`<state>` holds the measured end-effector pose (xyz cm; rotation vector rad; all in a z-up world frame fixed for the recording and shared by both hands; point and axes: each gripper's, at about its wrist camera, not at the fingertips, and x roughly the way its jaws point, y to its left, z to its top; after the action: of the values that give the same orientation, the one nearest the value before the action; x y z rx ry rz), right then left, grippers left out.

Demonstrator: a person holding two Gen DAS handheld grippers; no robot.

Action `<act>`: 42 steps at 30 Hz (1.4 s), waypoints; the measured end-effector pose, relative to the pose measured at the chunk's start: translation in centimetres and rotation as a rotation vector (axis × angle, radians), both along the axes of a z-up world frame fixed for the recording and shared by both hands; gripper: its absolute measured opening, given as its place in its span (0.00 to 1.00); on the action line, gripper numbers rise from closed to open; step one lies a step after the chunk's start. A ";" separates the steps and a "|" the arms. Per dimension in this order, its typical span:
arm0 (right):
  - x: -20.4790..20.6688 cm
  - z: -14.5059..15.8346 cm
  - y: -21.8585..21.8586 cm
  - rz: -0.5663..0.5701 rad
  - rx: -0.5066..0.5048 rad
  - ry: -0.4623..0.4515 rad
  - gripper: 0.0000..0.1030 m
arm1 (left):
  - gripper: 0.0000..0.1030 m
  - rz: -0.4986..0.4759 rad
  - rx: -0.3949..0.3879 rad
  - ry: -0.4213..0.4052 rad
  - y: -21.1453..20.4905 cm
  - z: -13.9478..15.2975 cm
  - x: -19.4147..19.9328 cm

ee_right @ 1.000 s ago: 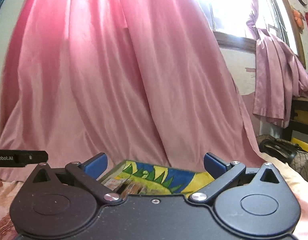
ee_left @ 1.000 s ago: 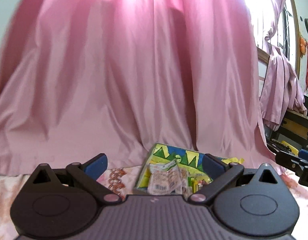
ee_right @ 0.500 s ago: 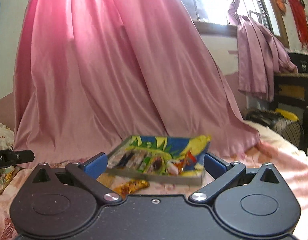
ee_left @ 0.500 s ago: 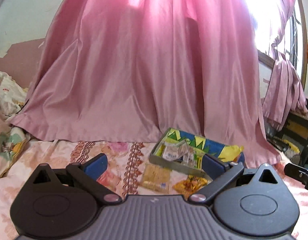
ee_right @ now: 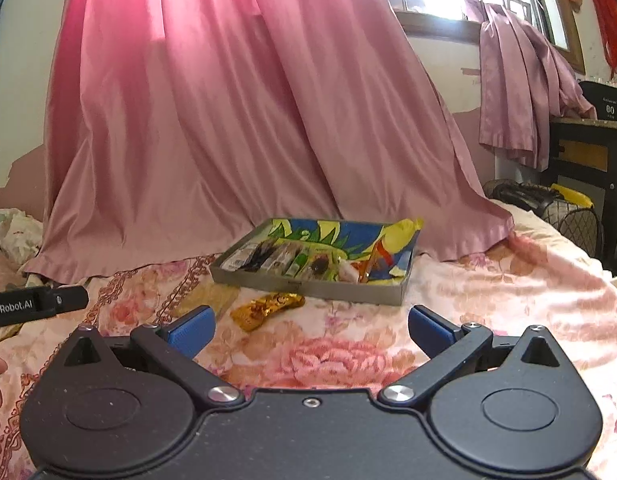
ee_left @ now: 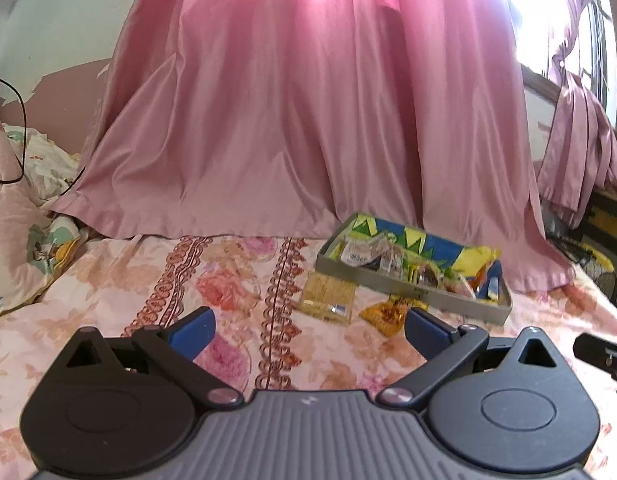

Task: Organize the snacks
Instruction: 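Open both tools over the tray and pull them back, then reach the right tool toward the gold packet while the left tool reaches the rice crisp bag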

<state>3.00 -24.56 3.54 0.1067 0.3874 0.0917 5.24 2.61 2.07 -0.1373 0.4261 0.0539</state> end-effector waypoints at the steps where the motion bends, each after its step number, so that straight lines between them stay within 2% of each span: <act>1: -0.1 -0.2 0.0 0.000 0.006 0.007 0.99 | 1.00 0.000 0.012 0.008 -0.2 -0.1 -0.2; 6: -0.3 -1.0 0.0 -0.009 0.017 0.062 0.99 | 1.00 0.003 0.050 0.067 -0.6 -1.0 -1.0; 12: -0.5 -1.8 0.9 0.023 0.001 0.094 0.99 | 1.00 0.013 0.049 0.121 -0.5 -2.0 -1.5; 32: 0.6 -3.0 1.5 0.080 0.021 0.145 0.99 | 1.00 0.017 0.125 0.190 -1.0 -2.5 -1.3; 42: 2.5 -3.8 1.3 0.061 0.028 0.164 0.99 | 1.00 0.008 0.146 0.231 -0.1 -2.6 0.2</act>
<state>5.47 -23.27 -0.24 0.1310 0.5531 0.1490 5.41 2.54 -0.52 0.0122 0.6507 0.1090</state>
